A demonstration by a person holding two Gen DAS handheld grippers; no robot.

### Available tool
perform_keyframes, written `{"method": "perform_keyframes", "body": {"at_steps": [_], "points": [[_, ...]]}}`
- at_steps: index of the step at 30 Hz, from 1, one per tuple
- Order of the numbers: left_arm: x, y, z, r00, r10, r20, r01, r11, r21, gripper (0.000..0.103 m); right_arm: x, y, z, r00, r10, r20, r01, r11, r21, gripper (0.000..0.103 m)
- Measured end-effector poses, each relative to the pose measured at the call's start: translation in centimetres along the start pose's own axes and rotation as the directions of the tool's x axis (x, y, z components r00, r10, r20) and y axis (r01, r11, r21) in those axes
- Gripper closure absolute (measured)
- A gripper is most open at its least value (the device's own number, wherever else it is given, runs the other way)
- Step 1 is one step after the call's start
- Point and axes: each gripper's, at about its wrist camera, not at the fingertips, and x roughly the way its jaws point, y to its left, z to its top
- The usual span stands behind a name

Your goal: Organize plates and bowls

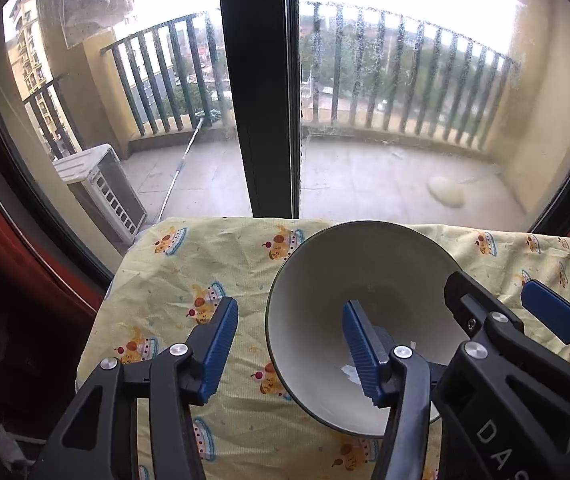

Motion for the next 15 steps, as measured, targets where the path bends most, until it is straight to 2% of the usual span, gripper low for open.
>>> {"method": "perform_keyframes", "body": {"at_steps": [1, 3, 8, 14, 15], "points": [[0.4, -0.1, 0.1, 1.000, 0.001, -0.007, -0.002, 1.000, -0.003, 0.048, 0.5, -0.1, 0.1, 1.000, 0.000, -0.007, 0.000, 1.000, 0.005, 0.038], [1.2, -0.1, 0.2, 1.000, 0.006, -0.015, -0.006, 1.000, -0.008, 0.056, 1.4, 0.0, 0.2, 1.000, -0.002, -0.019, 0.002, 1.000, 0.016, 0.040], [2.5, -0.2, 0.6, 0.999, 0.029, -0.029, -0.030, 1.000, -0.006, 0.069, 3.0, 0.1, 0.5, 0.999, -0.008, -0.039, 0.008, 1.000, 0.023, 0.051], [3.2, -0.3, 1.3, 0.999, -0.001, -0.051, 0.001, 1.000, -0.010, 0.077, 4.7, -0.1, 0.9, 0.997, 0.041, -0.069, -0.037, 0.998, 0.050, 0.068], [3.1, -0.3, 1.4, 0.999, -0.007, -0.051, 0.007, 1.000, -0.014, 0.078, 4.7, -0.1, 1.0, 0.996, 0.055, -0.073, -0.051, 0.997, 0.051, 0.074]]}}
